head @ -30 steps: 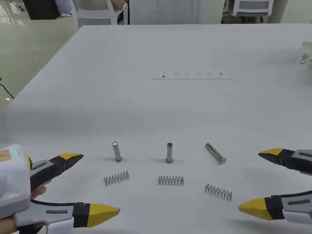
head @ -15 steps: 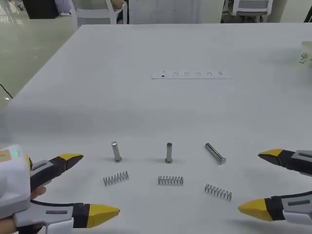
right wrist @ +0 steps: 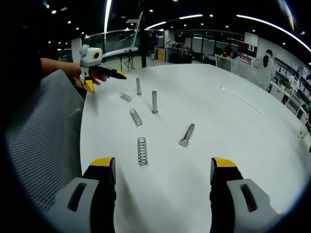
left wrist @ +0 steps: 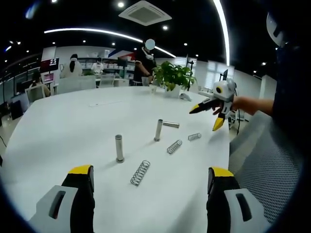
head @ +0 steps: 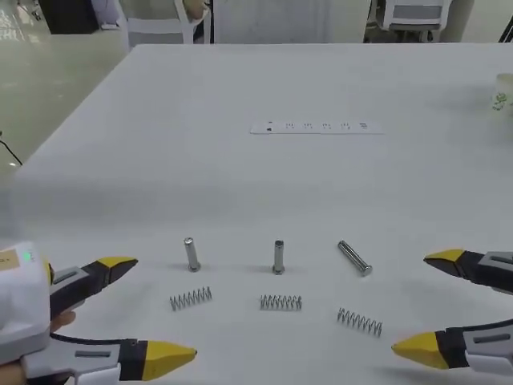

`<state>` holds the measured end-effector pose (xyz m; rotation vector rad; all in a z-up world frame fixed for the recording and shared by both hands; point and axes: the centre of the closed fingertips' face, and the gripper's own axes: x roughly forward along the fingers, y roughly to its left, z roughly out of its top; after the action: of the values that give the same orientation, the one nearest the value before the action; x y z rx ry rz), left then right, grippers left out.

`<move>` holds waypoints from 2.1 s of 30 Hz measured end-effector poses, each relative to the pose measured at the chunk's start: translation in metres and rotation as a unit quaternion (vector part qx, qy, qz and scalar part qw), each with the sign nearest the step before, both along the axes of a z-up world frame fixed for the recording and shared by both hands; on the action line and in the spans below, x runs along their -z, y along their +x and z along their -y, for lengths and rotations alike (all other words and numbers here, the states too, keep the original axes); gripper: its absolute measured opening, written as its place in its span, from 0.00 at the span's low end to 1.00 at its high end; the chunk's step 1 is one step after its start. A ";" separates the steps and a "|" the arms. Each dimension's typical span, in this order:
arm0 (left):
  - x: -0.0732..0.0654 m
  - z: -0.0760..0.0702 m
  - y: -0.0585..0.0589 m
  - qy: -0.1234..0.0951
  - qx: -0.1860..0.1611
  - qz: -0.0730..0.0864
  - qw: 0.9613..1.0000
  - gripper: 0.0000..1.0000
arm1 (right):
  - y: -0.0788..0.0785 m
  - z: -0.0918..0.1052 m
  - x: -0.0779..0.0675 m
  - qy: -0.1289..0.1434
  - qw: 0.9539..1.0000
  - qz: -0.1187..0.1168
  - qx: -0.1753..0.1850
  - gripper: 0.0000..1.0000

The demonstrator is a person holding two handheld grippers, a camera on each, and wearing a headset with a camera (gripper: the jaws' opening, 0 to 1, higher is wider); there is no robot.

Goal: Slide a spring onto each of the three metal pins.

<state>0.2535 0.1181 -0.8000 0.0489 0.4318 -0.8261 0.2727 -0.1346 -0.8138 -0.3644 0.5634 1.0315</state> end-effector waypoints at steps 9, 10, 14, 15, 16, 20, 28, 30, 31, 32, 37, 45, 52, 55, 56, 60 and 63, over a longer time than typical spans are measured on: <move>-0.001 0.001 0.000 -0.001 0.000 0.001 1.000 0.95 | 0.008 -0.004 -0.007 0.004 1.000 0.007 -0.002 0.79; -0.001 0.001 0.000 -0.001 0.001 0.001 1.000 0.95 | 0.009 -0.005 -0.007 0.004 1.000 0.009 -0.003 0.79; -0.002 0.002 0.000 -0.002 0.001 0.002 1.000 0.95 | 0.014 -0.009 -0.010 0.003 1.000 0.012 -0.006 0.79; -0.001 0.002 0.000 -0.002 0.001 0.002 1.000 0.95 | 0.016 -0.011 -0.011 0.002 1.000 0.013 -0.006 0.78; -0.001 0.002 0.000 -0.003 0.001 0.002 1.000 0.95 | 0.018 -0.012 -0.012 0.002 1.000 0.014 -0.006 0.78; -0.001 0.002 0.000 -0.003 0.000 0.001 1.000 0.95 | 0.029 -0.017 -0.018 0.004 1.000 0.023 -0.006 0.77; -0.001 0.002 0.001 -0.005 -0.002 0.003 1.000 0.94 | 0.050 -0.028 -0.023 -0.005 0.999 0.031 -0.006 0.73; -0.002 0.001 0.001 -0.005 -0.003 0.004 1.000 0.94 | 0.052 -0.031 -0.023 -0.006 0.999 0.031 -0.008 0.72; -0.001 0.001 0.001 -0.006 -0.004 0.004 1.000 0.94 | 0.054 -0.032 -0.023 -0.007 0.999 0.031 -0.009 0.72; -0.001 0.001 0.001 -0.006 -0.004 0.004 1.000 0.94 | 0.055 -0.033 -0.022 -0.009 0.999 0.030 -0.010 0.72; -0.001 0.000 0.000 -0.006 -0.006 0.003 1.000 0.94 | 0.064 -0.037 -0.021 -0.017 0.999 0.030 -0.008 0.69; 0.000 0.003 0.000 -0.007 -0.005 0.003 1.000 0.94 | 0.077 -0.041 -0.016 -0.033 0.999 0.022 0.000 0.63; 0.000 0.003 0.002 -0.007 -0.006 0.003 1.000 0.94 | 0.086 -0.041 -0.004 -0.051 0.999 -0.003 0.016 0.54; 0.000 0.003 0.002 -0.008 -0.006 0.003 1.000 0.94 | 0.089 -0.042 0.001 -0.060 0.998 -0.012 0.022 0.52; 0.000 0.003 0.002 -0.007 -0.006 0.003 1.000 0.94 | 0.090 -0.042 0.002 -0.062 0.998 -0.012 0.022 0.51; 0.001 0.004 0.002 -0.008 -0.006 0.001 1.000 0.94 | 0.094 -0.044 0.006 -0.073 0.997 -0.022 0.027 0.43; 0.002 0.004 0.001 -0.007 -0.006 -0.001 1.000 0.93 | 0.095 -0.045 0.011 -0.080 0.996 -0.029 0.029 0.40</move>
<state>0.2546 0.1143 -0.8022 0.0331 0.4272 -0.8181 0.3677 -0.0900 -0.8244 -0.4579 0.7066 0.9461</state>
